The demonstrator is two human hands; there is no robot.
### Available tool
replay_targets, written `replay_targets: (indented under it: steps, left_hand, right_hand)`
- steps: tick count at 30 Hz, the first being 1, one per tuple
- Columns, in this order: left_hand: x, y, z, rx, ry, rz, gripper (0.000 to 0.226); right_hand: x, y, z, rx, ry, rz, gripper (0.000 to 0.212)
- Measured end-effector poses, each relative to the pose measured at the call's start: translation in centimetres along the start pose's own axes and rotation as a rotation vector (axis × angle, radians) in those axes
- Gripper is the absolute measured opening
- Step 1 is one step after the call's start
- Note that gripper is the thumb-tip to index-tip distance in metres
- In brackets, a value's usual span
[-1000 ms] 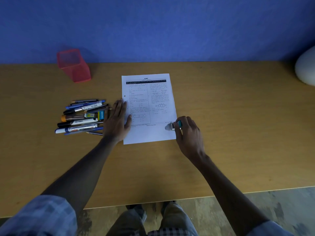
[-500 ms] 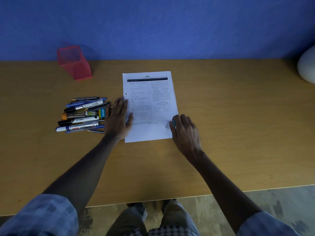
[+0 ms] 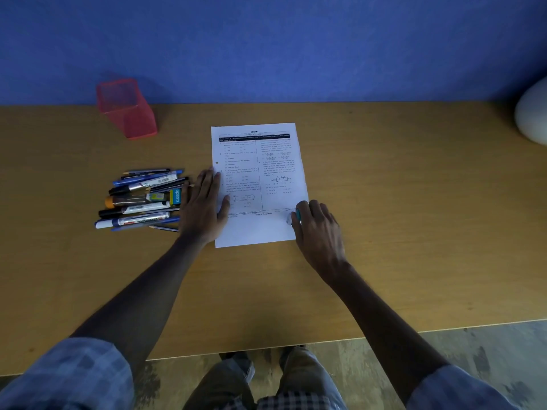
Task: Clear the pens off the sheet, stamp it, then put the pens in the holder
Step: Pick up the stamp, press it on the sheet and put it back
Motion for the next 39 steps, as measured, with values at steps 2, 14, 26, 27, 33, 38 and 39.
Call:
replay_targets:
  steps: [2, 14, 26, 27, 33, 38, 39]
  left_hand:
    - [0.1, 0.0, 0.0, -0.001, 0.003, 0.005, 0.065]
    - [0.2, 0.0, 0.2, -0.005, -0.012, 0.013, 0.065]
    - [0.1, -0.1, 0.2, -0.001, -0.017, 0.022, 0.065]
    - [0.1, -0.1, 0.2, -0.003, -0.015, 0.022, 0.065]
    - [0.0, 0.0, 0.2, 0.002, -0.02, 0.029, 0.064]
    - [0.1, -0.1, 0.2, 0.005, -0.018, 0.027, 0.064]
    - [0.0, 0.0, 0.2, 0.003, -0.018, 0.029, 0.064]
  right_hand:
    - [-0.2, 0.0, -0.1, 0.001, -0.002, -0.003, 0.02]
    - [-1.1, 0.5, 0.1, 0.021, 0.009, 0.094, 0.012]
    - [-1.8, 0.2, 0.1, 0.01, -0.036, 0.096, 0.008]
    - [-1.8, 0.1, 0.1, 0.01, -0.038, 0.104, 0.008]
    - [-2.1, 0.2, 0.3, 0.013, -0.053, 0.108, 0.012]
    - [-2.1, 0.0, 0.3, 0.03, -0.061, 0.117, 0.011]
    - [-2.1, 0.0, 0.3, 0.028, -0.063, 0.12, 0.011]
Point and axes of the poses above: each hand's wrist, its own y-axis away from the middle knuckle, its own x-axis out of the back of the hand, z = x × y, the point moved 2 cm from there along -y, towards the middle knuckle, and after that the axes turned 4 degrees about -y, right-handed, at the moved point
